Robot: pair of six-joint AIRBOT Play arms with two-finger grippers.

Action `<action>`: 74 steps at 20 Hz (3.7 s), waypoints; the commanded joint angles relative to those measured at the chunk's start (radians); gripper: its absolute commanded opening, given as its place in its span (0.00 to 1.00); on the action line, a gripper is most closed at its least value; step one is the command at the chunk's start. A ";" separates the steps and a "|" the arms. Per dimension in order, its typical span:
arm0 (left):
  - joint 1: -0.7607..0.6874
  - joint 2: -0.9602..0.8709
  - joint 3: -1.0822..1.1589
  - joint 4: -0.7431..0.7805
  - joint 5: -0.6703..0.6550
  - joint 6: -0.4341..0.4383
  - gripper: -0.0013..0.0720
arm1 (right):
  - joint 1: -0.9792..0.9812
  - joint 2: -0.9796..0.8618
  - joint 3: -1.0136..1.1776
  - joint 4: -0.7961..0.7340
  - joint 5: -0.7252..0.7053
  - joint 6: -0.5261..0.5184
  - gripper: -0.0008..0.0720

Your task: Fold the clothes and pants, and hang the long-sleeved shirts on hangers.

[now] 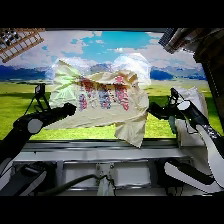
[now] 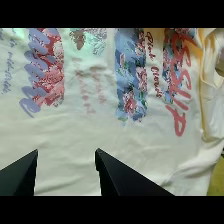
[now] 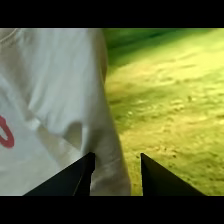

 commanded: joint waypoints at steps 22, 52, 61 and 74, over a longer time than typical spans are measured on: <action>0.519 0.043 -0.128 0.333 -0.316 -0.170 0.51 | 0.161 -0.033 0.036 0.034 -0.078 -0.050 0.04; 0.522 0.206 0.139 -0.317 -0.022 0.186 0.02 | 0.160 0.225 0.230 0.097 -0.145 -0.056 0.04; 0.522 0.238 0.742 -0.314 0.122 0.293 0.02 | 0.160 0.410 0.755 0.002 0.003 -0.054 0.04; 0.523 0.359 0.872 -0.086 0.134 0.339 0.02 | 0.160 0.600 1.093 -0.365 0.358 0.030 0.04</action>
